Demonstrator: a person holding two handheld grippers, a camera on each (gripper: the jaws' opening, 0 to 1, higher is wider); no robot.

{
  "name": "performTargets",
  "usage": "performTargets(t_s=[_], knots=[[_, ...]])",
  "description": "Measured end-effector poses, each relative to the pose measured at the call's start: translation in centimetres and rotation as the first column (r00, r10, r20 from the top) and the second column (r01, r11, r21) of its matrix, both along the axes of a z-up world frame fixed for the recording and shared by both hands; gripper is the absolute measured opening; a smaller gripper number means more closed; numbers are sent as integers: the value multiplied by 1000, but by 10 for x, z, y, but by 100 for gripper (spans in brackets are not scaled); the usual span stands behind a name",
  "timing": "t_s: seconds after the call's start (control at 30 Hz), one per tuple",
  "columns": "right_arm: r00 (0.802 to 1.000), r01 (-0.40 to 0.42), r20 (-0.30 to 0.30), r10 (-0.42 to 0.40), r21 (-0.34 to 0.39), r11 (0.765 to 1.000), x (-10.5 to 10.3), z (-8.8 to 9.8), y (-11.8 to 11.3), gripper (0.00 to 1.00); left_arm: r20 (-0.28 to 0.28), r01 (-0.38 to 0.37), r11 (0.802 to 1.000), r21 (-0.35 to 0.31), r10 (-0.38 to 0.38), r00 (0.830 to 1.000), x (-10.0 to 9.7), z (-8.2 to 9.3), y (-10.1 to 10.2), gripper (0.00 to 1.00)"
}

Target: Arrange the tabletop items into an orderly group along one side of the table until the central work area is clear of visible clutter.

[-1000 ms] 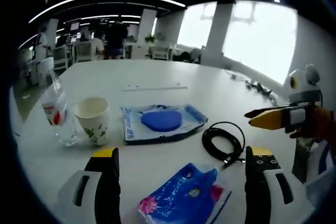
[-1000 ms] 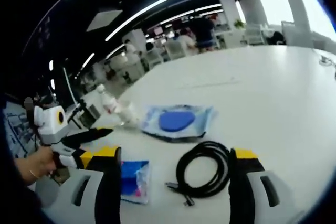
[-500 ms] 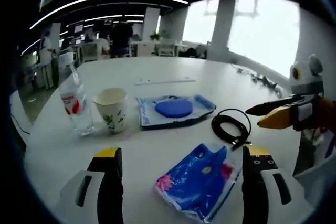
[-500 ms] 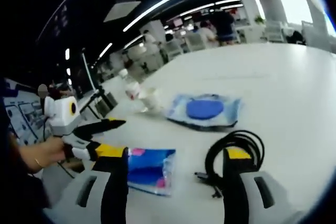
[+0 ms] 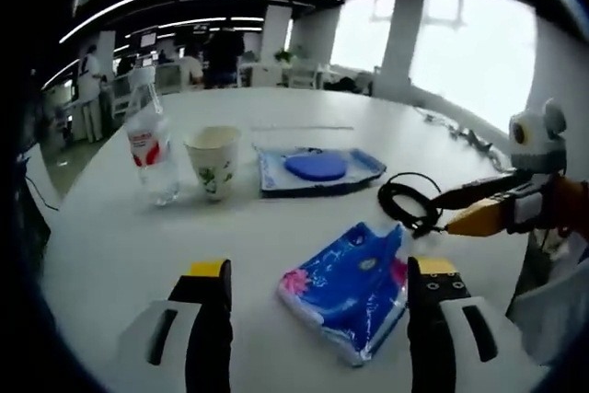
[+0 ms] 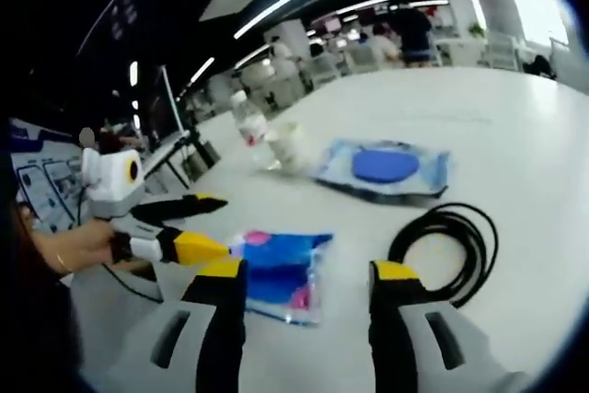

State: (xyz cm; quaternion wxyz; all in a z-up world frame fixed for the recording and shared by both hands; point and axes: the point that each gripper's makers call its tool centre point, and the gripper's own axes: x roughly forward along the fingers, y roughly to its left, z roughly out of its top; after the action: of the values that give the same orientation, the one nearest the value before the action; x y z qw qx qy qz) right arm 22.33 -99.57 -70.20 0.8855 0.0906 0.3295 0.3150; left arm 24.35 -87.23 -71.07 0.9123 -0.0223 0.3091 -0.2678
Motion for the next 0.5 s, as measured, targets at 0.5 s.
performTargets(t_s=[0.5], knots=[[998, -61, 23, 65, -161, 985, -4, -30, 6, 23, -129, -68, 997, 34, 72, 989, -27, -29, 12, 50]])
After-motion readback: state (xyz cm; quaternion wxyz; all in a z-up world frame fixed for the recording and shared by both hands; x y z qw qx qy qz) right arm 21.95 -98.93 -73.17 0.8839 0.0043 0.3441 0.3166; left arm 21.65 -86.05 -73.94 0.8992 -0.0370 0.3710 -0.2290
